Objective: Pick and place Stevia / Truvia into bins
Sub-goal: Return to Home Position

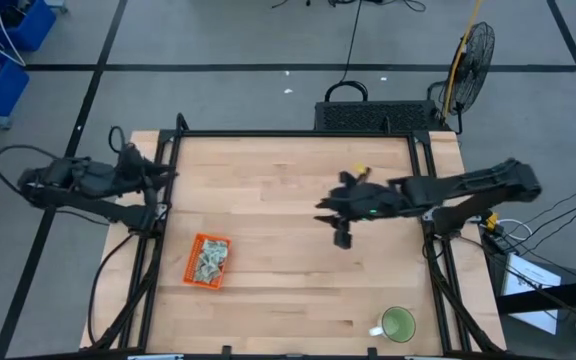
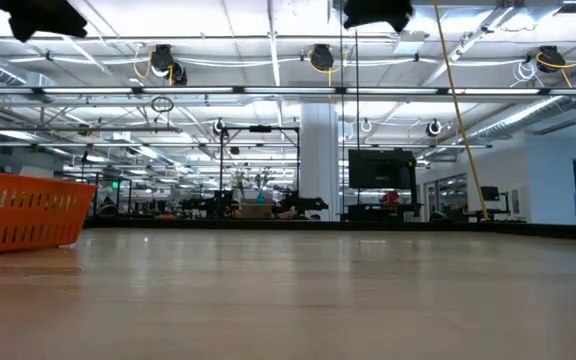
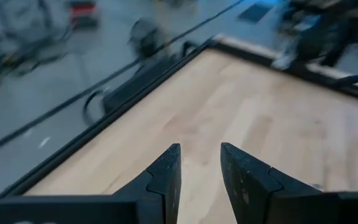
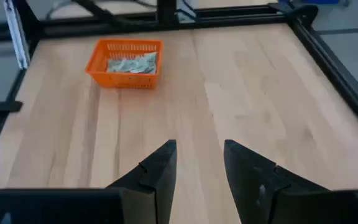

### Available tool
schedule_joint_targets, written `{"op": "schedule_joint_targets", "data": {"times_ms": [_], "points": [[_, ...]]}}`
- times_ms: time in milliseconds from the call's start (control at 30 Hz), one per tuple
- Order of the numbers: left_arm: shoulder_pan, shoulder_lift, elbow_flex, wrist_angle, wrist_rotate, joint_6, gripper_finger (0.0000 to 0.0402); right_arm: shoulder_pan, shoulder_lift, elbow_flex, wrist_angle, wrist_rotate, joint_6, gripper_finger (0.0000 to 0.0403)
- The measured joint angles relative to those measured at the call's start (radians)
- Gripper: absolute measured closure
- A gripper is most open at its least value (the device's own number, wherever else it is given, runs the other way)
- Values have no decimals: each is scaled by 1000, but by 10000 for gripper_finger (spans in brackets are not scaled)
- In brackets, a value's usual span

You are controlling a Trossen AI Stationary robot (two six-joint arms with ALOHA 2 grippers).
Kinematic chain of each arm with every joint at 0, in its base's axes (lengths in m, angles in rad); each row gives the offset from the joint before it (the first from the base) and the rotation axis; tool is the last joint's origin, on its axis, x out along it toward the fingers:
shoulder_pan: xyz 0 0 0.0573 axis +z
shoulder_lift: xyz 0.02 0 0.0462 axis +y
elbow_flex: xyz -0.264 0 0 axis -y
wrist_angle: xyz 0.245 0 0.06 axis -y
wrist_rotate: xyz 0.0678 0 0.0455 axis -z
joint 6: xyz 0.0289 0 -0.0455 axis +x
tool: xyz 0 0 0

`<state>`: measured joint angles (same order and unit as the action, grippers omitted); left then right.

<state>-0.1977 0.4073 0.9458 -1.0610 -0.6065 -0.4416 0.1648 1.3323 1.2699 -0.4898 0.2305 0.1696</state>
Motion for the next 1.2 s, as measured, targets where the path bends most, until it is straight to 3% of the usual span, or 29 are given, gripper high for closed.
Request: {"op": "schedule_joint_targets", "data": {"times_ms": [100,200,300,400,567,700,833,1000,1200], "points": [[-17,-80,-133,200,32,111,282,1,-143,-229,176,1,35,277],[-28,-140,-248,359,136,182,282,-1,-296,-429,305,-38,40,277],[-30,-183,-303,417,221,215,282,-10,-459,-573,370,-49,40,277],[-29,-229,-294,426,211,217,282,-18,-609,-671,367,-47,44,277],[-29,-326,-236,458,195,299,282,-20,-811,-787,374,-48,40,277],[-29,-396,-253,482,277,395,282,-20,-926,-858,373,-48,13,277],[-29,-402,-301,474,315,397,282,-21,-1023,-914,374,-48,-1,277],[-29,-400,-412,525,326,361,282,-21,-1129,-971,352,-48,-29,277],[-29,-399,-643,830,346,362,282,-21,-1250,-1024,337,-48,-36,277]]}}
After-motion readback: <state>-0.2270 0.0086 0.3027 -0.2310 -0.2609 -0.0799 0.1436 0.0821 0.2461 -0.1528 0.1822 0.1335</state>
